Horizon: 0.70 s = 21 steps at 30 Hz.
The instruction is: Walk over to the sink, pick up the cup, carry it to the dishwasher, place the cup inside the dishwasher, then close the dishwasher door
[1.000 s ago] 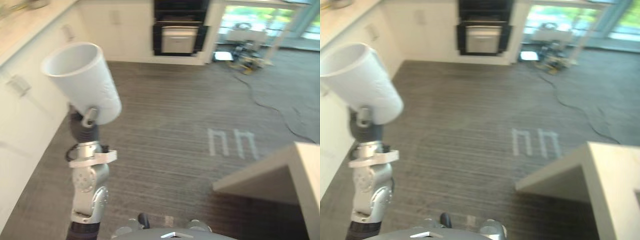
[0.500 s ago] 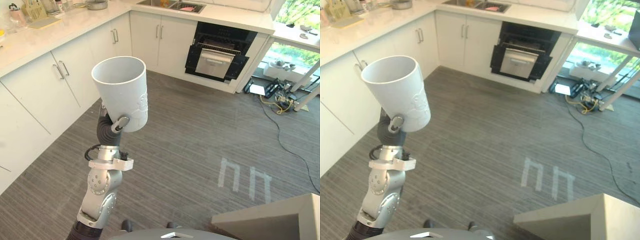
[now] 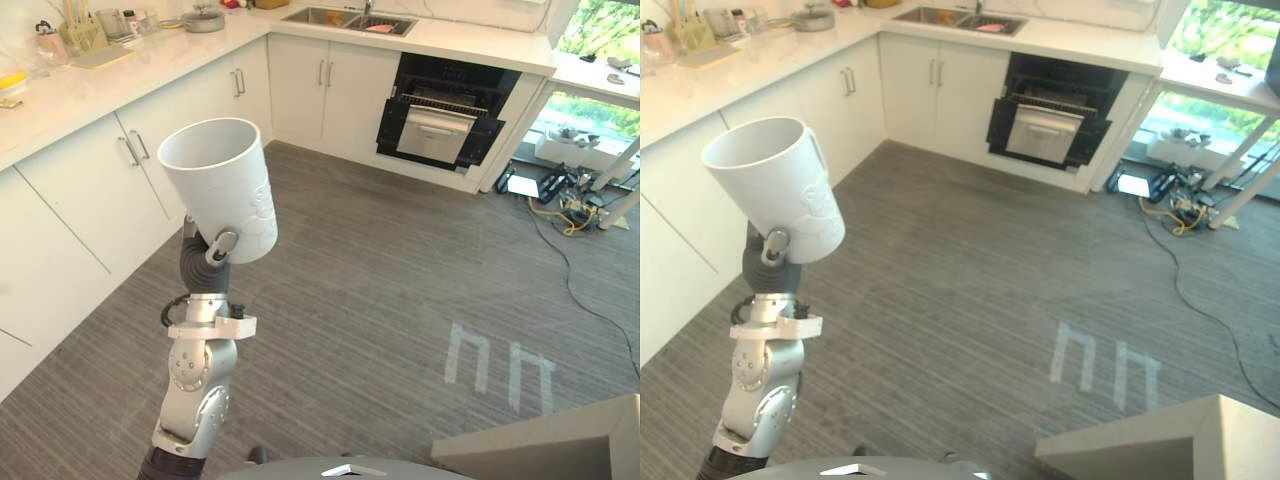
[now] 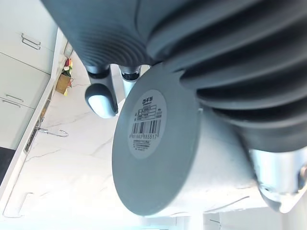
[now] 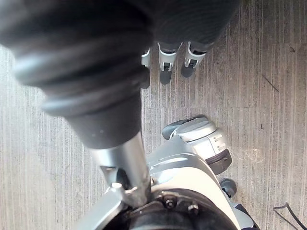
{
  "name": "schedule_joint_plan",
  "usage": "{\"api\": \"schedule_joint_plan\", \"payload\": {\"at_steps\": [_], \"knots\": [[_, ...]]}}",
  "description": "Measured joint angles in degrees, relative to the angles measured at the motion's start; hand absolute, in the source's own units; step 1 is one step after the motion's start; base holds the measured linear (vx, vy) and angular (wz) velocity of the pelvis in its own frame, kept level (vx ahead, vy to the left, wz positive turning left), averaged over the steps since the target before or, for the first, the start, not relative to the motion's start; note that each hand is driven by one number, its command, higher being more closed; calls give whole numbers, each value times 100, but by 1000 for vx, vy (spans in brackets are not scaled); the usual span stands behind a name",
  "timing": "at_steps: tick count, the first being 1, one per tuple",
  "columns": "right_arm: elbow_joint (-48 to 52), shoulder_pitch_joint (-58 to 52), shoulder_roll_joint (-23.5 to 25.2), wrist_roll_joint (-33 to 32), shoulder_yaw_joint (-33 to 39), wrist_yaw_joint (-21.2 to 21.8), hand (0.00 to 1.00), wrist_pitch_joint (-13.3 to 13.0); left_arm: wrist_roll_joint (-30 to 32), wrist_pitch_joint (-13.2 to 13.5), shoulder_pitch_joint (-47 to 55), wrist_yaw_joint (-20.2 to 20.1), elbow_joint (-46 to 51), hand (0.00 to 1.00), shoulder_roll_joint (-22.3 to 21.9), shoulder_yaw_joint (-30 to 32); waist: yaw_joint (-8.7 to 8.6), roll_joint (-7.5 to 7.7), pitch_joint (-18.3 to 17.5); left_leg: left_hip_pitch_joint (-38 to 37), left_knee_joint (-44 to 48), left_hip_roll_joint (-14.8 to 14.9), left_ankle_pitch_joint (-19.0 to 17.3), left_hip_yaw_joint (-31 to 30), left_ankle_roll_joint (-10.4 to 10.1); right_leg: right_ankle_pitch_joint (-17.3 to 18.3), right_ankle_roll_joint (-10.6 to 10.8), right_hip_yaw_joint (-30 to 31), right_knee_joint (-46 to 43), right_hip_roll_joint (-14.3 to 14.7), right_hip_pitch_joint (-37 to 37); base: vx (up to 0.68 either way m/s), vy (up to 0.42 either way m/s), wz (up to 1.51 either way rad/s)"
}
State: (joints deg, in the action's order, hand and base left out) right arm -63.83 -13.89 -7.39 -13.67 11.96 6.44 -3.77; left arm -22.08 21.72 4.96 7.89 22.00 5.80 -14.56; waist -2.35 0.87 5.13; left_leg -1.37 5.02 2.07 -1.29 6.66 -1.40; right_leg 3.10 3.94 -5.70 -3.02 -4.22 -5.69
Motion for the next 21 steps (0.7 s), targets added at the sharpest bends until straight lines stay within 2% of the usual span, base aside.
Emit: {"api": "schedule_joint_plan", "payload": {"at_steps": [1,2,3,4,5,6,7,9,10,11,12,13,14,15,16,17,18,19,20,21], "knots": [[2,-12,-6,4,0,7,0,0,-32,0,37,0,21,100,-44,3,32,-21,11,179,405,71,-192,-2,-2,59,-43,-3,-103,26,-9,0,0,0],[22,-42,-36,3,-1,29,0,3,-34,0,124,-1,145,100,-161,13,66,-95,35,504,1328,236,-569,-1,-117,227,-82,-108,-331,68,-26,-13,-1,33],[75,-76,-43,2,2,52,0,12,-36,2,147,-51,262,100,-252,28,68,-131,63,942,2243,388,-708,128,-190,391,-108,-243,-509,107,-48,-31,6,67],[90,-63,-60,4,21,60,0,24,-38,5,148,-122,294,100,-334,95,84,-120,144,1228,2894,515,-660,250,-261,517,-203,-385,-547,90,-197,-23,10,70],[93,-55,-72,5,39,63,0,22,-41,9,147,-132,285,100,-343,119,113,-62,234,1258,3065,543,-694,305,-240,552,-221,-429,-540,61,-292,-13,34,52],[82,-54,-128,8,64,75,0,25,-88,47,154,-204,228,100,-324,127,193,-118,281,1266,3026,560,-907,357,-153,608,-208,-450,-536,29,-422,3,64,26],[62,-45,-175,20,69,109,0,25,-104,74,159,-240,195,100,-303,136,209,-149,305,1277,2849,549,-959,374,-133,638,-192,-448,-523,2,-467,-2,119,24],[-23,24,-283,97,179,231,0,27,-133,150,261,-310,203,100,-302,264,194,-224,336,1290,1783,425,-763,296,-208,684,-115,-412,-342,-134,-557,36,179,0],[-36,14,-411,207,232,316,0,21,-129,245,398,-284,183,100,-368,369,210,-407,325,1219,1010,446,-404,134,-502,714,-109,-153,181,-50,-724,168,162,-20],[-33,60,-504,244,277,351,0,20,-128,273,412,-233,74,100,-426,459,190,-654,369,1286,1116,516,-314,88,-476,783,16,1,-286,222,-709,233,115,-28],[-26,73,-478,264,277,367,0,19,-128,272,373,-206,-10,100,-400,547,243,-617,425,1348,1301,510,-446,75,-536,852,-13,71,-694,258,-611,303,-19,-36],[-59,113,-331,352,211,331,0,32,-140,274,425,-158,-20,100,-331,752,369,-378,500,1577,1927,282,-743,77,-422,1272,-235,23,-841,211,-751,269,-41,-49],[-81,136,-336,394,230,315,0,53,-153,287,423,-165,-32,100,-343,822,415,-297,529,1677,2229,226,-791,26,-320,1455,-160,9,-743,155,-821,202,-6,-49],[-89,124,-332,392,265,309,0,75,-215,281,526,-193,-47,100,-381,838,420,-311,611,1746,2540,141,-797,-61,-70,1624,-120,57,-863,104,-858,155,123,-25],[-89,116,-313,389,263,304,0,87,-261,278,552,-228,-46,100,-336,836,410,-328,536,1725,2557,59,-823,-17,127,1711,-93,71,-935,14,-848,195,188,-8],[-90,106,-261,388,256,294,0,128,-311,242,524,-372,2,100,-208,806,387,-183,420,1702,2592,-139,-949,99,279,1870,30,74,-1060,-220,-795,322,229,-1],[-94,58,-279,389,262,291,0,164,-380,212,459,-563,25,100,-166,759,389,-97,335,1672,2662,-314,-1138,168,374,1879,105,76,-1122,-404,-824,333,160,1],[-101,-6,-274,385,288,289,0,162,-402,178,432,-640,35,100,-167,759,388,-91,304,1654,2710,-357,-1234,211,446,1849,163,56,-1275,-450,-816,367,183,-10],[-111,-24,-263,383,307,292,0,155,-435,97,363,-743,52,100,-193,752,398,-84,272,1505,2692,-429,-1372,304,533,1830,209,12,-1849,-594,-658,364,182,-18],[-114,-19,-213,377,450,295,0,145,-481,-22,279,-831,96,100,-170,742,409,-57,278,1204,2526,-540,-1459,357,601,1698,371,-126,-2924,-825,-316,346,188,-19]]}}
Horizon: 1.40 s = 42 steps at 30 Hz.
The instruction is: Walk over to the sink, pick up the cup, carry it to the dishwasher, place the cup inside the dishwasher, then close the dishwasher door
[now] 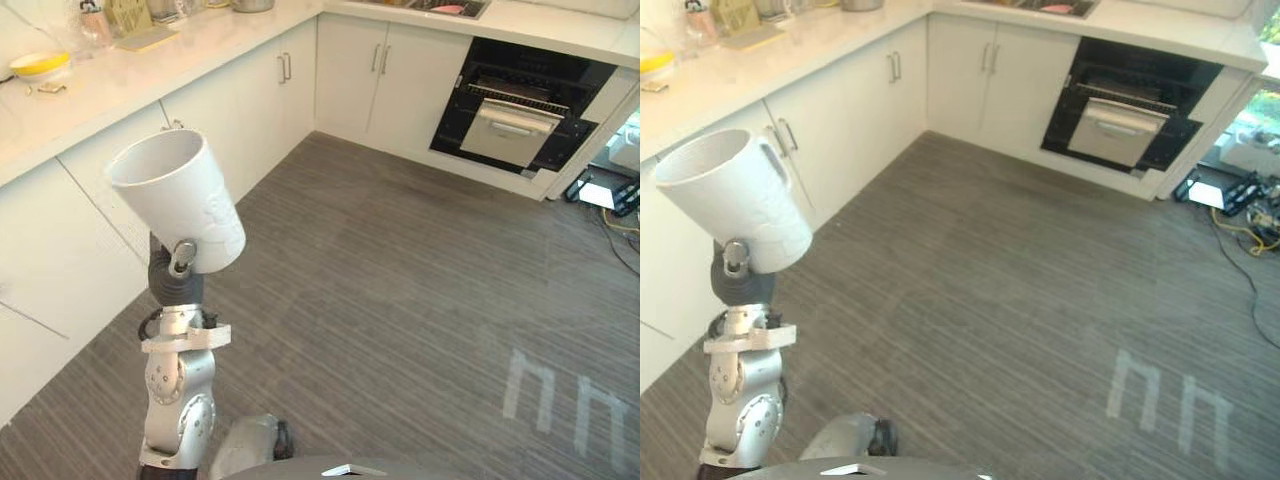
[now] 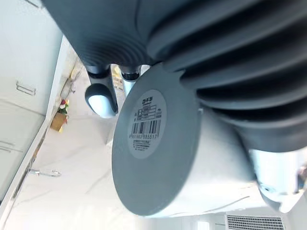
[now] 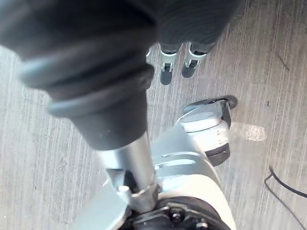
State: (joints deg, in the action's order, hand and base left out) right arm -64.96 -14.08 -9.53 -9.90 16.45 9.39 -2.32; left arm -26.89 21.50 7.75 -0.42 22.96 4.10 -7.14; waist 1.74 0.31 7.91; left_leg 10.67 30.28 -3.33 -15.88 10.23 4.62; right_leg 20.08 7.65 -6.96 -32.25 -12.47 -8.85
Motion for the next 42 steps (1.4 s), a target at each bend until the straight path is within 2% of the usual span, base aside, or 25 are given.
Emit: {"api": "schedule_joint_plan", "payload": {"at_steps": [2,5,8,10,12,13,15,17,18,20,21,22,23,24,25,27,30,31,33,34,36,38,39,40,42], "knots": [[22,-70,57,-193,77,13,0,-90,0,-178,-34,-57,135,100,67,-87,-75,88,21,-754,-609,-240,-29,5,85,-583,-91,-149,-1726,-405,634,354,153,-14],[167,-159,256,-327,73,8,0,-325,79,-267,-109,2,116,100,227,-508,-319,-11,-58,-1858,-1735,-237,144,-240,113,-384,-457,-358,-2604,-27,1508,379,96,12],[363,-142,518,-391,189,1,0,-439,126,-277,-510,-8,-101,100,209,-916,-551,-49,-50,-2308,-2260,-155,155,-501,100,-304,-581,-641,-1428,426,2542,437,-1,46],[403,-166,670,-467,229,-6,0,-498,121,-293,-663,-24,-260,100,176,-1055,-654,-99,-21,-2555,-2303,-29,-12,-634,-23,-690,-632,-641,-100,650,2913,564,-53,52],[559,-330,705,-558,195,3,0,-534,111,-340,-686,-121,-350,100,120,-1223,-708,-251,54,-2950,-2199,303,-441,-748,-271,-1587,-647,-523,1443,879,3015,642,-115,51],[554,-381,738,-553,169,3,0,-538,109,-343,-685,-146,-349,100,117,-1238,-705,-229,80,-3086,-2156,357,-524,-720,-348,-1740,-646,-500,1633,889,3020,690,-159,38],[550,-548,876,-545,95,20,0,-531,70,-336,-577,-202,-353,100,43,-1271,-681,-117,73,-3482,-1838,559,-726,-613,-482,-2605,-895,-536,1532,895,2918,818,-226,13],[601,-568,682,-548,-35,96,0,-505,67,-329,-539,-268,-349,100,-87,-1394,-712,-365,77,-3434,-1108,875,-548,-461,-593,-2257,-1063,-696,832,1072,2922,751,-262,-3],[701,-564,608,-551,-51,55,0,-443,70,-317,-559,-302,-348,100,-148,-1475,-744,-444,99,-3246,-402,1034,-135,-440,-726,-1858,-1131,-776,531,1163,2829,736,-257,-9],[1022,-657,564,-539,-56,36,0,-280,75,-319,-560,-286,-349,100,-342,-1558,-789,-543,177,-2584,1273,1324,1342,-607,-1357,-1377,-1115,-721,552,1371,2316,704,-222,-5],[1141,-717,556,-522,-82,57,0,-242,107,-321,-537,-283,-349,100,-411,-1554,-771,-524,205,-2040,2254,1450,1927,-686,-1473,-1257,-1151,-682,718,1461,2015,510,-160,-10],[1258,-762,562,-481,-137,64,0,-252,122,-329,-533,-273,-346,100,-486,-1543,-703,-546,236,-1514,3169,1560,1824,-678,-1386,-1196,-1173,-640,979,1564,1602,605,-193,-35],[1257,-839,525,-431,-286,47,0,-253,126,-344,-514,-274,-332,100,-522,-1508,-548,-413,302,-904,3795,1616,1512,-559,-1184,-1165,-1184,-491,1386,1663,1042,563,-174,-68],[1226,-841,425,-426,-387,-12,0,-246,127,-345,-452,-278,-259,100,-515,-1444,-375,-376,261,-377,3777,1635,1066,-361,-908,-1162,-1183,-319,1813,1708,612,545,-148,-80],[1227,-813,335,-420,-456,-15,0,-248,130,-345,-413,-287,-176,100,-515,-1387,-322,-377,256,-135,3531,1643,853,-250,-830,-1161,-1181,-198,1976,1735,435,534,-94,-96],[1222,-599,-13,-230,-765,13,0,-246,179,-341,-274,-281,136,100,-460,-1121,-170,-385,247,443,1218,1539,470,18,-772,-1074,-1161,345,2287,1790,54,579,21,-107],[1111,-367,-190,-90,-903,22,0,-246,254,-251,-14,-83,230,100,-382,-1090,-8,-362,217,518,-1822,1158,1107,-759,-1062,-618,-1072,1121,2248,1771,-201,586,203,-128],[1097,-355,-193,-86,-940,14,0,-229,291,-223,48,-45,227,100,-382,-1089,25,-357,211,533,-1998,1152,1195,-832,-1093,-462,-1025,1263,2162,1762,-254,734,362,-117],[896,-360,-4,-143,-906,-78,0,-72,347,-92,198,-66,44,100,-184,-1090,84,55,-113,496,-1662,748,1983,-787,-892,222,-702,1512,1663,1276,-389,696,350,-92],[779,-345,75,-175,-831,-103,0,-48,348,-91,175,-137,-15,100,-150,-1073,54,168,-154,500,-1464,612,2004,-799,-748,324,-516,1416,1381,1135,-360,738,319,-28],[529,-248,359,-458,-554,-193,0,-10,343,-187,58,-264,-168,100,-114,-1041,-37,303,-144,434,-668,431,1388,-647,-677,109,-65,995,-41,795,-29,639,274,-8],[328,-217,590,-703,-133,-199,0,-64,341,-290,43,-414,-122,100,24,-1128,-47,330,-150,-277,-763,248,791,-513,-413,-1265,79,627,-1890,437,595,556,280,-24],[316,-210,630,-807,-13,-197,0,-150,344,-310,27,-501,-116,100,58,-1142,-104,262,-111,-609,-903,217,660,-492,-329,-1547,12,601,-2518,373,839,563,252,-15],[335,-209,645,-882,6,-168,0,-341,344,-385,19,-547,-119,100,73,-1146,-219,220,-113,-1182,-1308,235,589,-458,-294,-1121,-247,359,-3083,369,1282,614,243,-14],[357,-213,701,-899,19,-169,0,-598,344,-417,-77,-603,-146,100,146,-1241,-332,207,-137,-1633,-1753,298,587,-440,-300,-792,-294,-56,-2975,384,1728,446,127,-12]]}}
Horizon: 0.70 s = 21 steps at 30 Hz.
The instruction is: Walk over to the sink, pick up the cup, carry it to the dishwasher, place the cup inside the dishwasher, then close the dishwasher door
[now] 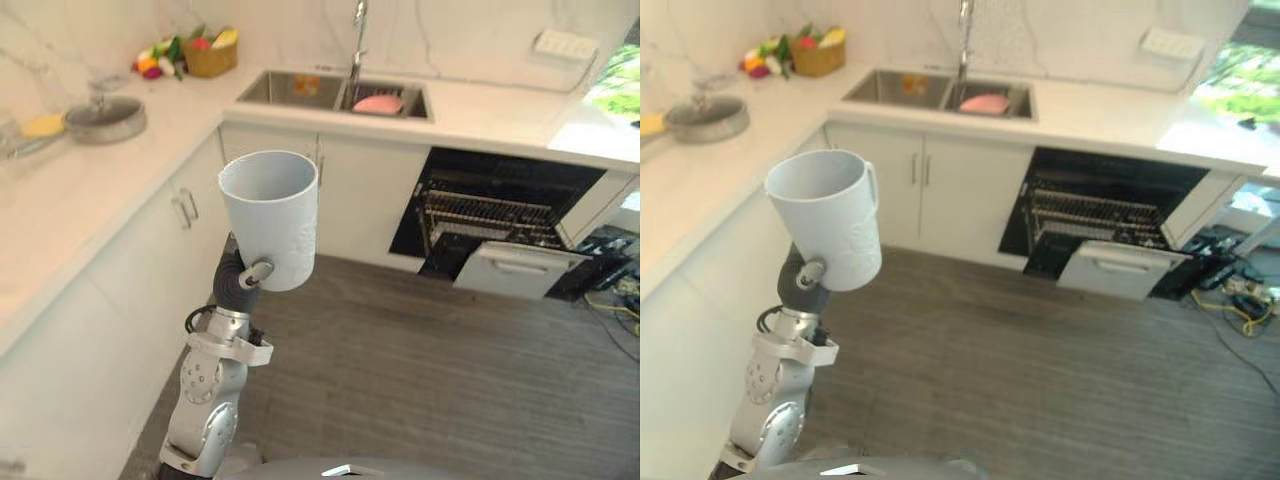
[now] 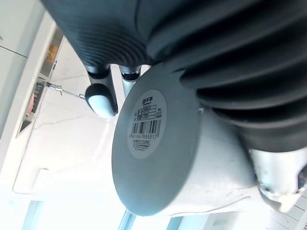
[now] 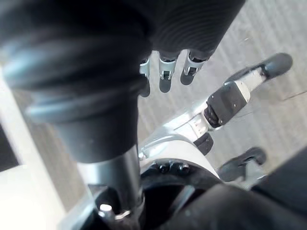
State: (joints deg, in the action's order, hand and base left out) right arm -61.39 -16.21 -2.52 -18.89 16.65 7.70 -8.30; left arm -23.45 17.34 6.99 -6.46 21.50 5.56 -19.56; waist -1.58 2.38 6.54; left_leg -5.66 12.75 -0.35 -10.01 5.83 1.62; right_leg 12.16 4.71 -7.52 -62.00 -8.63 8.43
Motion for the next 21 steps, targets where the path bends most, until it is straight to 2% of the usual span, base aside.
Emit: {"api": "schedule_joint_plan", "payload": {"at_steps": [1,2,3,4,5,6,7,8,9,10,11,13,14,15,16,17,18,19,21], "knots": [[103,-8,73,-192,3,0,0,-242,0,-9,-254,-76,-114,100,160,-227,-65,-5,-1,-266,-273,72,-34,21,-61,250,-102,-411,640,0,416,421,46,-7],[207,-31,115,-238,16,-10,0,-312,-1,-14,-361,-120,-172,100,210,-325,-86,-6,-1,-365,-322,103,-61,30,-101,297,-137,-527,984,-1,574,548,19,-4],[405,-121,212,-353,62,-110,0,-503,-2,-43,-538,-223,-270,100,252,-461,-167,-43,23,-566,-400,185,-146,29,-202,266,-174,-755,1826,20,749,481,-11,-2],[519,-168,260,-395,97,-197,0,-580,-6,-49,-602,-256,-306,100,250,-518,-219,-79,44,-644,-387,250,-220,32,-248,213,-233,-826,2269,65,806,510,-46,-2],[700,-221,366,-575,252,-502,0,-736,-28,-67,-707,-314,-335,100,240,-582,-318,-200,112,-817,-309,435,-415,67,-343,-45,-348,-908,3193,207,852,487,-74,-8],[926,-245,457,-784,360,-762,0,-904,-69,-73,-780,-441,-331,100,233,-592,-372,-321,162,-954,-137,604,-658,164,-415,-425,-325,-896,3942,308,928,586,-104,-24],[1210,-289,490,-900,385,-876,0,-969,-122,-71,-793,-538,-298,100,233,-568,-359,-359,186,-1076,-37,655,-817,340,-480,-668,-279,-906,4323,304,989,494,-100,-37],[1608,-374,490,-1016,356,-955,0,-1017,-133,-71,-773,-631,-268,100,228,-508,-361,-343,192,-1267,100,674,-1021,477,-536,-729,-271,-932,4474,254,992,664,-165,-47],[2395,-578,448,-1121,220,-1040,0,-1047,-130,-48,-646,-745,-173,100,209,-444,-378,-274,146,-1548,311,685,-1292,658,-545,-752,-378,-908,4276,152,959,583,-165,-44],[2751,-606,375,-1124,143,-1115,0,-1050,-129,-18,-556,-811,-157,100,150,-426,-384,-336,157,-1644,464,749,-1382,720,-499,-868,-434,-890,3971,197,1004,722,-242,-47],[3482,-667,294,-1141,47,-1296,0,-1075,-123,17,-430,-861,-150,100,66,-443,-435,-481,88,-1614,1017,939,-1388,846,-465,-902,-458,-915,3502,275,1074,464,-194,-42],[4438,-591,263,-1311,51,-1528,0,-1192,-120,86,-423,-885,-107,100,-83,-591,-500,-719,65,-1315,2258,1351,-1051,830,-350,-810,-753,-1076,3269,543,942,547,-230,-45],[4991,-541,316,-1364,81,-1596,0,-1262,-119,98,-436,-885,-64,100,-219,-713,-493,-825,72,-932,3190,1665,-229,739,-356,-601,-916,-1156,3273,730,741,648,-218,-63],[5514,-561,433,-1463,161,-1566,0,-1367,-109,142,-446,-877,-60,100,-318,-840,-480,-812,81,-429,4115,1852,1093,419,-458,-366,-943,-1150,3337,881,506,544,-149,-62],[5763,-553,484,-1507,184,-1539,0,-1455,-102,147,-461,-863,-50,100,-338,-873,-481,-775,109,-158,4582,1904,1214,260,-528,-303,-1005,-1111,3393,973,351,516,-161,-47],[6172,-516,548,-1509,224,-1528,0,-1601,-97,146,-459,-769,-18,100,-383,-885,-477,-684,178,401,5322,1941,913,138,-509,-174,-1108,-979,3551,1146,33,395,-130,-37],[6355,-514,545,-1494,221,-1529,0,-1672,-98,147,-438,-722,21,100,-382,-877,-463,-635,210,620,5498,1933,714,162,-477,-124,-1106,-904,3671,1217,-152,567,-187,-69],[6856,-478,505,-1406,193,-1613,0,-1784,-101,174,-335,-621,97,100,-352,-825,-348,-550,217,1046,5343,1883,180,403,-405,-80,-1106,-677,4109,1356,-630,474,-134,-86],[7345,-311,423,-1136,167,-1898,0,-1848,-106,231,-185,-586,197,100,-334,-804,-203,-496,201,1306,4521,1774,-222,739,-399,-90,-1087,-405,4478,1411,-995,496,-85,-112]]}}
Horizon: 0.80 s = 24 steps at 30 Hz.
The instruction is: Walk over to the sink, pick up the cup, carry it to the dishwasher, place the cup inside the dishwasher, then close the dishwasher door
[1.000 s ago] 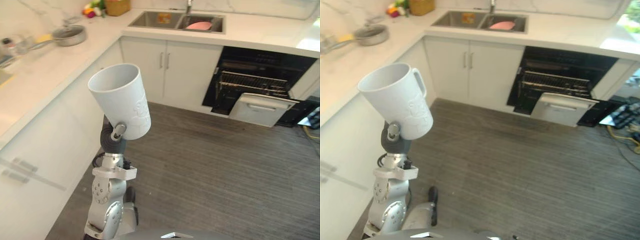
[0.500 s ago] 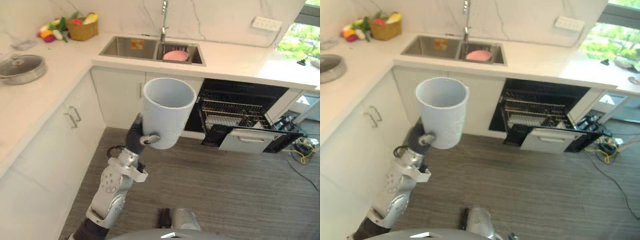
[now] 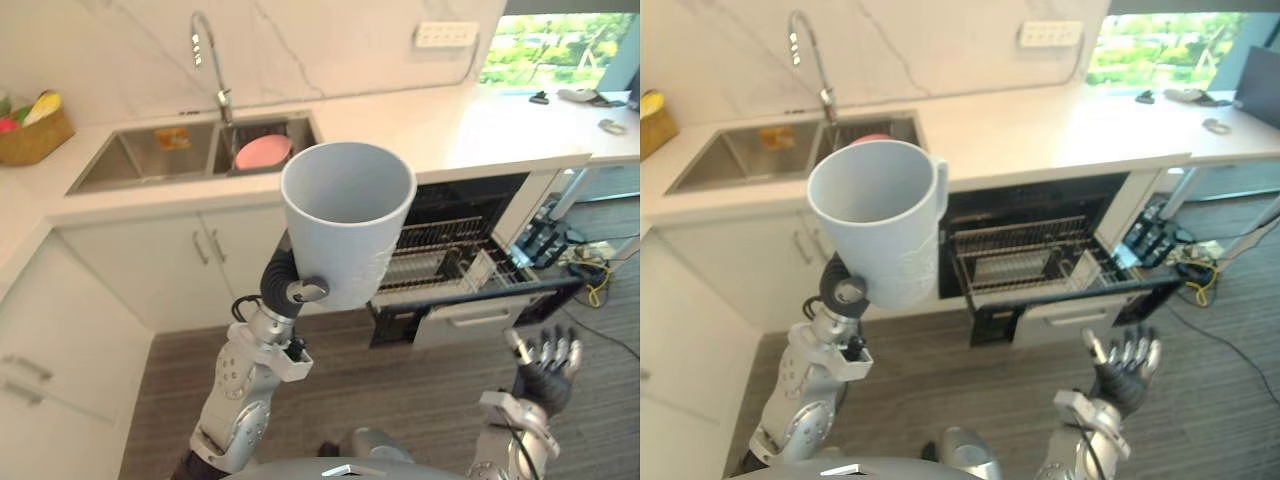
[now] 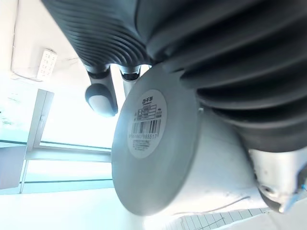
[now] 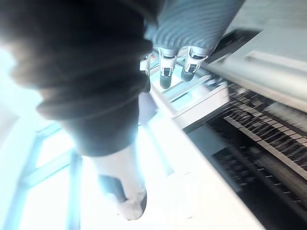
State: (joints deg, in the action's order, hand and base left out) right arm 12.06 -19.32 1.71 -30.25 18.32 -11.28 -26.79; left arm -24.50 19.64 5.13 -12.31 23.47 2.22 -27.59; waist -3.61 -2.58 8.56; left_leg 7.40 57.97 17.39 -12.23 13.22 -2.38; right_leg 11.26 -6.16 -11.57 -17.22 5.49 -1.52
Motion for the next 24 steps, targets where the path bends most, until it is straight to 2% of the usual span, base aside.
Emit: {"api": "schedule_joint_plan", "payload": {"at_steps": [1,2,3,4,6,8,9,10,11,12,13,14,15,16,17,18,19,20,21,22,24], "knots": [[335,340,-101,382,-31,-384,0,-62,3,148,232,82,48,100,-20,-9,98,79,-11,67,-1438,-342,-163,19,-4,48,67,491,97,-6,-208,512,-28,-128],[412,455,-158,561,-55,-555,0,-63,10,197,331,128,50,100,-29,-25,132,83,-15,57,-2093,-498,-156,-124,-23,76,92,681,114,-10,-274,610,26,-158],[506,685,-236,786,-160,-820,0,-61,60,239,470,227,49,100,-38,-85,171,83,-24,31,-3033,-675,-79,-452,-92,113,106,966,123,-9,-362,523,104,-169],[640,985,-264,1005,-302,-1131,0,-57,185,280,610,387,22,100,27,-224,169,113,-45,45,-4142,-808,172,-972,-170,215,161,1442,156,-8,-539,547,135,-163],[783,1055,-265,1111,-411,-1402,0,-61,352,287,646,551,-11,100,110,-277,163,110,-50,107,-4610,-857,427,-1374,-216,286,280,1879,217,-29,-728,604,226,-140],[844,1061,-323,1102,-413,-1451,0,-39,514,306,626,709,-83,100,172,-380,121,46,-116,270,-4676,-1008,915,-1802,-179,530,686,2412,210,-145,-1002,671,365,-139],[874,1061,-350,1099,-413,-1455,0,-22,552,307,616,718,-119,100,188,-388,100,10,-140,281,-4715,-1057,1116,-1789,-151,594,792,2501,200,-188,-1079,494,340,-104],[962,1061,-401,1081,-412,-1452,0,45,596,305,610,725,-174,100,215,-410,69,-85,-207,268,-4793,-1121,1568,-1737,-64,705,965,2591,152,-232,-1191,498,385,-89],[908,1042,-348,1030,-442,-1440,0,160,615,298,615,702,-241,100,394,-413,25,110,-356,78,-4656,-1325,1529,-1597,-406,884,1175,2685,-75,-501,-1257,706,500,-73],[943,1030,-268,1038,-427,-1457,0,273,606,267,555,696,-280,100,520,-408,-62,305,-420,-11,-4625,-1528,1422,-1451,-210,756,1342,2624,-456,-684,-1128,580,400,-38],[951,1022,-236,1039,-382,-1494,0,302,600,229,495,687,-283,100,573,-416,-82,343,-443,-42,-4628,-1571,1381,-1457,-145,601,1449,2593,-692,-693,-1018,573,395,8],[955,987,-169,1033,-289,-1569,0,331,549,117,331,651,-286,100,677,-429,-109,346,-442,-215,-4796,-1560,1349,-1507,-92,189,1478,2508,-1429,-597,-703,365,274,18],[959,887,-102,1029,-264,-1624,0,336,509,72,226,642,-291,100,755,-416,-102,344,-426,-516,-5089,-1560,1317,-1472,-20,148,1259,2300,-2079,-680,-375,430,305,11],[959,877,-86,1024,-264,-1632,0,339,477,69,222,639,-295,100,757,-403,-94,342,-424,-612,-5162,-1565,1300,-1445,2,212,1186,2219,-2213,-745,-299,277,164,-25],[965,926,9,948,-272,-1626,0,337,422,34,237,634,-312,100,756,-401,-45,414,-450,-903,-5362,-1583,1254,-1256,74,387,942,1655,-2584,-1142,95,199,127,-55],[949,927,2,911,-327,-1606,0,339,446,-25,243,600,-328,100,764,-393,6,423,-455,-1053,-5441,-1581,1215,-1068,114,367,836,1026,-2441,-1531,414,148,113,-67],[954,938,-3,908,-391,-1554,0,340,455,-57,242,608,-324,100,781,-376,22,431,-467,-1074,-5451,-1595,1184,-947,111,248,764,788,-2130,-1662,537,90,79,-83],[944,1040,-19,878,-598,-1366,0,383,495,-99,241,647,-297,100,816,-234,47,479,-460,-1077,-5395,-1627,1041,-713,72,-179,748,332,-1499,-1763,700,57,38,-78],[934,1084,-45,807,-712,-1260,0,459,511,-167,245,696,-302,100,810,-196,49,435,-470,-1076,-5374,-1578,998,-620,49,-217,797,237,-1324,-1748,660,55,35,-118],[921,1145,-129,748,-940,-1085,0,615,516,-247,241,745,-301,100,819,-107,129,298,-515,-1042,-5357,-1429,907,-369,15,-355,882,169,-772,-1598,540,37,48,-129],[888,1228,-275,699,-1313,-764,0,857,564,-268,220,838,-299,100,831,99,189,272,-523,-1008,-5280,-1309,791,9,-10,-563,1033,206,183,-1440,296,9,32,-125]]}}
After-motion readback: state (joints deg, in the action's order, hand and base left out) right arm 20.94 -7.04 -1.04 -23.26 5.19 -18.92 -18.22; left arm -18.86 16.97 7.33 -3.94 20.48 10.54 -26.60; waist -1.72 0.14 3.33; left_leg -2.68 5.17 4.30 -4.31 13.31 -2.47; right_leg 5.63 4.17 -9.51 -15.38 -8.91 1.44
